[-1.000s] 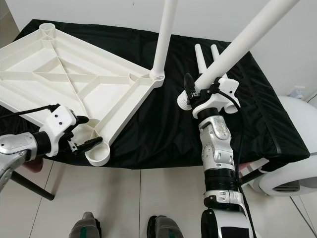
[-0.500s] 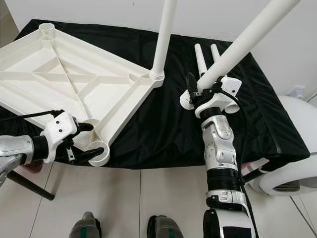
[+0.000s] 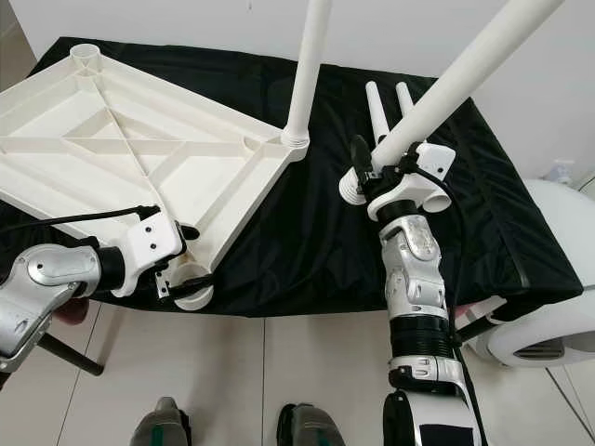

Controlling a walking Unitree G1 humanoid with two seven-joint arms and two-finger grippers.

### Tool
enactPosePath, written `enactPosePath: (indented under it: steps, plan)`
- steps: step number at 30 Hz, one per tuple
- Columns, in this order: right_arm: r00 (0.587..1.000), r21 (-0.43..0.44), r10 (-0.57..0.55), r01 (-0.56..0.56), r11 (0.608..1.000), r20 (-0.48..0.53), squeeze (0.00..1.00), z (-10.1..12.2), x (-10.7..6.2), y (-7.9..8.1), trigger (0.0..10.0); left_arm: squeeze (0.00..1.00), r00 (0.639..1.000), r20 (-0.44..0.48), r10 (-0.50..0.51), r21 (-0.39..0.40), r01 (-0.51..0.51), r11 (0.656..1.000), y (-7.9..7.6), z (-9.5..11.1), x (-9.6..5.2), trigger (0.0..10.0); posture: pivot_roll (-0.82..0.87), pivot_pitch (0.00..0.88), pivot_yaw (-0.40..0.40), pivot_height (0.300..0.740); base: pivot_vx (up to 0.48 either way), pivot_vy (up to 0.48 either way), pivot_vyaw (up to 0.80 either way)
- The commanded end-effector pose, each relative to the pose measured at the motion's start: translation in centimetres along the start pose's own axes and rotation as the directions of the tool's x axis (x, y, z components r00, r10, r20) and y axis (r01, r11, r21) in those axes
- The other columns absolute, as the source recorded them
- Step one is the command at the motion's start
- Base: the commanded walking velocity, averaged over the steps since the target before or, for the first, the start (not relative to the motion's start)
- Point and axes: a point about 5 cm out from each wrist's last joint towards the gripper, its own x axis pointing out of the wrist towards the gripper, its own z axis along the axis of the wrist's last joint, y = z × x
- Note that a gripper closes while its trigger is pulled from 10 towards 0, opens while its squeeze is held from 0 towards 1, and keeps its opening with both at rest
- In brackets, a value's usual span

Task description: Building children table

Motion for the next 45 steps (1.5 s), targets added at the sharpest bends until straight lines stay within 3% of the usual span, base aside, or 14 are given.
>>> enactPosePath:
  steps: [1, 11, 19, 36, 44, 45]
  plan:
    - [1.000, -0.006, -0.008, 0.008, 1.000, 0.002, 0.00, 0.1, -0.3, -0.2, 10.0, 0.00, 0.991, -0.045, 0.130, -0.007, -0.130, 0.991, 0.2, -0.8, 0.7, 10.0, 0.04, 0.078, -0.072, 0.740, 0.000, 0.000, 0.00]
    - [1.000, -0.009, -0.006, 0.006, 1.000, 0.005, 0.00, 0.3, -0.2, -0.1, 10.0, 0.00, 0.970, -0.046, 0.239, -0.003, -0.239, 0.971, 1.5, -0.6, 2.2, 10.0, 0.04, 0.073, -0.072, 0.740, 0.000, 0.000, 0.00]
    - [1.000, -0.003, -0.005, 0.005, 1.000, 0.011, 0.00, 0.5, 0.0, 0.0, 10.0, 0.00, 0.950, 0.001, 0.313, -0.010, -0.313, 0.950, 2.8, 0.6, 4.9, 10.0, 0.03, 0.069, -0.078, 0.740, 0.000, 0.000, 0.00]
    - [1.000, 0.008, -0.008, 0.008, 1.000, 0.018, 0.00, 0.6, 0.2, 0.4, 10.0, 0.00, 0.953, 0.126, 0.274, -0.003, -0.276, 0.961, 2.5, 4.4, 10.7, 10.0, 0.00, 0.083, -0.074, 0.740, 0.000, 0.000, 0.00]
    - [1.000, 0.010, -0.006, 0.006, 1.000, 0.019, 0.00, 0.7, 0.3, 0.6, 10.0, 0.00, 0.938, 0.142, 0.315, -0.001, -0.318, 0.948, 3.0, 5.4, 11.9, 10.0, -0.02, 0.091, -0.078, 0.740, 0.000, 0.000, 0.00]
    - [1.000, 0.009, -0.004, 0.003, 1.000, 0.018, 0.00, 0.7, 0.3, 0.6, 10.0, 0.00, 0.933, 0.170, 0.318, 0.010, -0.324, 0.946, 3.1, 6.4, 12.4, 10.0, -0.02, 0.095, -0.080, 0.740, 0.000, 0.000, 0.00]
